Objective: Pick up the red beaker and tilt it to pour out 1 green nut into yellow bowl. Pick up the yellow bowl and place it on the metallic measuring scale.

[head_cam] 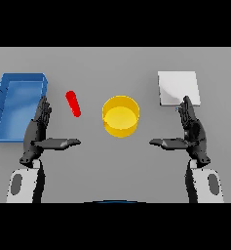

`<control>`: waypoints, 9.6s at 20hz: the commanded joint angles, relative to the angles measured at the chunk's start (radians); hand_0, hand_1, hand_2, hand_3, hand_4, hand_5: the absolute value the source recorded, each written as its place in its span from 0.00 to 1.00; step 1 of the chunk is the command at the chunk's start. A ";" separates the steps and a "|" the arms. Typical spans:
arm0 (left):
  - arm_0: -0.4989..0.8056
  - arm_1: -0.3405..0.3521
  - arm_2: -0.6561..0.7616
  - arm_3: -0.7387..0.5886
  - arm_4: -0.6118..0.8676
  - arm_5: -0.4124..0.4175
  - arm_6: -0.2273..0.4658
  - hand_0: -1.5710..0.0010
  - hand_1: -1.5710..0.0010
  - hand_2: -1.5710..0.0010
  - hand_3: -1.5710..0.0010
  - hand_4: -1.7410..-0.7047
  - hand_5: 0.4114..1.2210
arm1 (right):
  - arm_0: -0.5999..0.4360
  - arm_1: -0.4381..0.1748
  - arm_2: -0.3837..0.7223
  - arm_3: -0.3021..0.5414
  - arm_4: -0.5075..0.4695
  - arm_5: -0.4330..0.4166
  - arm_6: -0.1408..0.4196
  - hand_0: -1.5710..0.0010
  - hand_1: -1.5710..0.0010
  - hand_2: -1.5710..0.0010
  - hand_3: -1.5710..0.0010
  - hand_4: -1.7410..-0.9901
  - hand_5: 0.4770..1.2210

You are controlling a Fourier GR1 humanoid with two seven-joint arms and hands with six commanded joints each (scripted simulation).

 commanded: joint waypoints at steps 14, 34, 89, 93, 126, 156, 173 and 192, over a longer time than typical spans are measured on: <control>0.156 0.057 -0.157 -0.239 -0.162 -0.024 0.085 1.00 1.00 1.00 1.00 0.58 0.30 | 0.113 -0.043 0.158 -0.148 0.294 -0.071 -0.077 1.00 1.00 1.00 1.00 0.83 0.16; -0.324 0.054 -0.040 0.379 -0.193 0.002 -0.009 1.00 1.00 1.00 1.00 0.53 0.31 | 0.127 -0.048 0.146 -0.170 0.222 -0.017 -0.091 1.00 1.00 1.00 1.00 0.69 0.21; -0.757 0.268 -0.411 0.478 -0.688 -0.158 0.096 0.00 0.00 0.00 0.00 0.00 0.95 | 0.140 -0.054 0.151 -0.194 0.243 -0.020 -0.086 1.00 1.00 1.00 1.00 0.74 0.26; -0.828 0.283 -0.526 0.523 -0.810 -0.243 0.113 0.00 0.00 0.00 0.05 0.04 0.98 | 0.129 -0.055 0.142 -0.190 0.227 -0.013 -0.055 1.00 1.00 1.00 1.00 0.73 0.27; -1.386 0.275 -1.125 0.766 -1.400 -0.320 -0.259 0.00 0.00 0.00 0.00 0.01 1.00 | 0.132 -0.013 0.139 -0.177 0.241 -0.063 -0.094 1.00 1.00 1.00 1.00 0.80 0.12; -0.827 0.591 0.044 0.824 -0.326 0.001 0.364 0.00 0.00 0.00 0.00 0.00 1.00 | 0.096 -0.054 0.156 -0.144 0.230 -0.008 -0.136 1.00 1.00 1.00 1.00 0.80 0.26; -0.462 0.573 0.039 0.375 -0.120 -0.167 0.524 0.69 0.72 0.73 0.72 0.80 0.30 | 0.090 -0.058 0.149 -0.129 0.221 -0.003 -0.138 1.00 1.00 1.00 1.00 0.78 0.26; -0.440 0.535 0.012 0.344 -0.161 -0.102 0.452 1.00 1.00 1.00 1.00 0.90 0.34 | -0.188 -0.344 0.349 -0.067 0.628 0.163 -0.052 1.00 1.00 1.00 1.00 0.80 0.20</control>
